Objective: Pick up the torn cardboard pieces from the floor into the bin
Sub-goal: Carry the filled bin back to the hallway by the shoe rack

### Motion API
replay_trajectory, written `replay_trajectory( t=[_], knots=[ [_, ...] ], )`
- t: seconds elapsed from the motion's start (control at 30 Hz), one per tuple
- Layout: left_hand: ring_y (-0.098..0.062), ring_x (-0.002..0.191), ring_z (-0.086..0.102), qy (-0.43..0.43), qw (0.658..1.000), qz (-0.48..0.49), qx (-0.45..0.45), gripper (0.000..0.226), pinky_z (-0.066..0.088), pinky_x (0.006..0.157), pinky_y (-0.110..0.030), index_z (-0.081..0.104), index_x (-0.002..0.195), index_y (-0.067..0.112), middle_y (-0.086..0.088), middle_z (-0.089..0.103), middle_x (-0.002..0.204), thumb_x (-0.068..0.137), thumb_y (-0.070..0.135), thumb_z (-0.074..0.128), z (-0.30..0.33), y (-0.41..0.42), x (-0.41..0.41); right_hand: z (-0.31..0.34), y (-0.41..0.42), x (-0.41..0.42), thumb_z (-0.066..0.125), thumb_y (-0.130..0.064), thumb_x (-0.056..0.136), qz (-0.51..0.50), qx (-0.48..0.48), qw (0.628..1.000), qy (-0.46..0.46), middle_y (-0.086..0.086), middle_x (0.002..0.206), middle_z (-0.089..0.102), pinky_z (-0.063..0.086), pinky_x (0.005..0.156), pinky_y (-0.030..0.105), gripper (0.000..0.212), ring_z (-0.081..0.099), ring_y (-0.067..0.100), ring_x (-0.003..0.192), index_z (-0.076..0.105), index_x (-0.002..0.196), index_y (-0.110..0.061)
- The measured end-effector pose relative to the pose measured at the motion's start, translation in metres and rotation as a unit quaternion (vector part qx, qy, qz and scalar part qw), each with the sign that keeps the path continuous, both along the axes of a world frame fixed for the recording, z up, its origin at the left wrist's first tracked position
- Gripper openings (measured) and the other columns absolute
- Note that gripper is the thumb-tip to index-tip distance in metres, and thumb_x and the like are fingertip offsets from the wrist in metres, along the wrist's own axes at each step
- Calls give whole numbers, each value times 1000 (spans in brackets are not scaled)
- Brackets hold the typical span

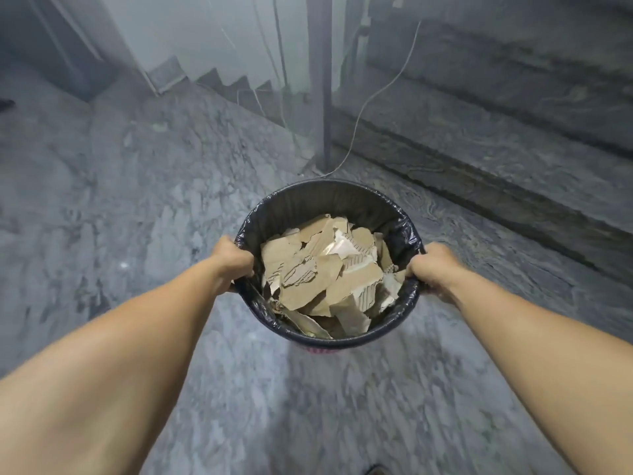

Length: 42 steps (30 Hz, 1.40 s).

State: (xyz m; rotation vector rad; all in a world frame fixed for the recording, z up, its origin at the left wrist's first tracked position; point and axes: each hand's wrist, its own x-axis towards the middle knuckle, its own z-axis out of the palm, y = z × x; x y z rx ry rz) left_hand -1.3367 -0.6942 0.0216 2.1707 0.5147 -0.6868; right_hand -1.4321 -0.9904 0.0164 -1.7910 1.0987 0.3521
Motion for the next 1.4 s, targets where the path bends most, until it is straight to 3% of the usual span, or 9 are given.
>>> replay_trajectory(
  t=[0.17,0.23,0.37,0.5,0.67,0.87,1.1,1.23,1.4],
  knots=[
    [-33,89,65,-5,998,61,-30,40,58,70,-44,52,103,7,-17,63,99,69,-12,64,14,73,12,8,53,27,68,8,35,-42,14,999,-22,21,77,73,59,60,38,42,73,32,70,66,77,6],
    [-32,90,66,6,995,94,-37,53,59,71,-40,55,112,0,-19,64,107,61,-10,67,13,109,17,19,83,37,72,14,47,-56,25,998,-29,20,78,70,59,64,39,32,71,32,70,61,75,6],
    [-30,61,60,17,978,182,-102,21,54,43,-36,54,87,-9,-19,57,78,74,-25,51,35,167,19,42,144,58,71,23,54,-98,48,994,-25,27,83,71,60,70,57,36,72,38,66,64,88,11],
    [-34,64,60,24,961,240,-133,28,52,76,-65,56,90,-9,-19,54,76,73,-27,43,44,232,32,50,211,86,66,25,56,-126,66,990,-9,22,83,70,59,65,57,50,71,36,66,62,103,10],
    [-45,86,66,76,949,288,-107,28,52,74,-65,55,96,-10,-25,61,100,71,-20,48,51,311,49,10,262,133,64,7,50,-49,81,995,40,12,103,62,59,66,42,77,63,26,89,57,127,3],
    [-39,98,58,145,931,312,-123,16,46,98,-53,49,75,-8,-22,60,97,85,-15,40,77,377,67,80,366,153,48,28,61,-40,26,996,73,25,95,67,53,86,60,25,67,46,89,58,75,11],
    [-36,72,61,105,934,312,-142,15,52,90,-51,56,76,-7,-19,60,80,81,-19,47,86,424,105,97,417,196,54,15,66,-85,-37,996,-7,13,71,45,48,65,34,11,51,30,65,49,68,6],
    [-29,57,60,44,945,308,-102,20,54,49,-35,61,89,-9,-20,63,76,73,-21,61,86,439,138,95,432,237,60,0,71,-66,-120,990,-31,13,78,56,54,76,35,7,54,32,80,58,75,5],
    [-27,76,67,-26,964,260,42,30,60,74,-38,66,84,3,-13,68,79,58,-7,79,87,451,188,91,452,296,58,-9,71,-41,-167,983,-66,15,86,63,54,81,34,4,57,35,82,60,72,-5]
  ],
)
